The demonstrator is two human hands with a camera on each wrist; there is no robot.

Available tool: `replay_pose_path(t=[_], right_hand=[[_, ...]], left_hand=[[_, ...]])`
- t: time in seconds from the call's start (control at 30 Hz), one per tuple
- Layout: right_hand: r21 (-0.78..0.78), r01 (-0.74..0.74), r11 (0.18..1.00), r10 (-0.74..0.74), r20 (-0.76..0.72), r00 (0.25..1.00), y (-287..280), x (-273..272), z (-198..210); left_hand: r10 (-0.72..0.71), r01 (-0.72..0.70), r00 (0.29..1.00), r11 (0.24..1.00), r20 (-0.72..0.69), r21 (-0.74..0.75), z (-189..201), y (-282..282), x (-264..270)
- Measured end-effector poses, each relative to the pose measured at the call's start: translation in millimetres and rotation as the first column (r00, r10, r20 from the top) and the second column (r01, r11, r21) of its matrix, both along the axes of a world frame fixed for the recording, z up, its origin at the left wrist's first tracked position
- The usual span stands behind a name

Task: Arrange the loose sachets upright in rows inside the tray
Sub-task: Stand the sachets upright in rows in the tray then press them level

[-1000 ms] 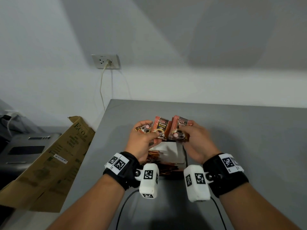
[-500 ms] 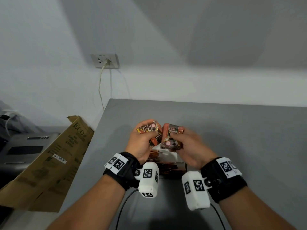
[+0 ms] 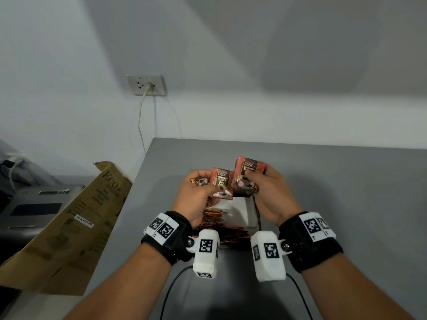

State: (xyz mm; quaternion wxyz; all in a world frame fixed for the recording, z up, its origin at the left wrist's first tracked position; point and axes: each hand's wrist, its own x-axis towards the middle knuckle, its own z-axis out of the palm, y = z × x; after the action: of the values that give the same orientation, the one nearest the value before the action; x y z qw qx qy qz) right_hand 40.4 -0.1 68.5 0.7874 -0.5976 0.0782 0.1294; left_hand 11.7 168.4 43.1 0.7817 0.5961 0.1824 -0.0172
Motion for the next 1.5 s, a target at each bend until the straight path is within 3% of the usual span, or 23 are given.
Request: replay_pose_path(t=[0.13,0.33,0.57,0.7,0.8,0.97,1.1,1.23,1.33,1.4,1.5], right_hand=[[0.051,-0.067,0.996,0.071,-0.083,0.994,10,-5,-5],[0.051,-0.018,0.999,0.024,-0.119,0.993,2,0,-4],[0.181,-0.175,0.968,0.207,-0.175,0.962,8,-21,-9],[-0.075,-0.095,0.993,0.089,-0.088,0.992,11,-11,-8],[-0.09,-0.058,0.994,0.057,-0.011,0.998,7,-2,1],[0.17,0.067,0.983,-0.055,-0.074,0.996,-3,1,-1],[0.107,-0.037,0.994,0.049,-0.109,0.993,8,-10,-5],[0.064,0.015,0.998,-0.008,-0.107,0.994,13,-6,-10],[0.123,0.036,0.992,-0.019,-0.141,0.99,3,-2,-9],[0.156,0.037,0.987,-0.013,-0.149,0.989,-6,0,-8],[0.164,0.046,0.985,-0.02,-0.155,0.988,-16,1,-10]], left_hand=[[-0.025,0.025,0.999,0.999,0.03,-0.022,1,-7,0],[-0.02,0.015,1.0,0.955,-0.012,-0.298,3,-1,1],[0.116,-0.105,0.991,0.981,0.062,-0.162,0,-3,3],[0.043,-0.042,0.997,0.999,0.061,-0.006,2,-4,2],[-0.041,0.038,0.998,0.996,0.04,0.081,4,-5,1],[0.052,-0.05,0.998,0.996,0.027,-0.07,3,-3,1],[0.04,-0.033,0.999,0.985,0.035,-0.169,-2,-12,-1],[-0.023,0.033,0.999,0.971,0.045,-0.239,0,-18,-4],[-0.021,0.02,1.0,0.947,0.002,-0.319,2,-10,-5],[-0.015,0.014,1.0,0.958,-0.002,-0.285,2,-6,-4],[-0.008,0.009,1.0,0.994,0.004,-0.109,3,-1,-2]])
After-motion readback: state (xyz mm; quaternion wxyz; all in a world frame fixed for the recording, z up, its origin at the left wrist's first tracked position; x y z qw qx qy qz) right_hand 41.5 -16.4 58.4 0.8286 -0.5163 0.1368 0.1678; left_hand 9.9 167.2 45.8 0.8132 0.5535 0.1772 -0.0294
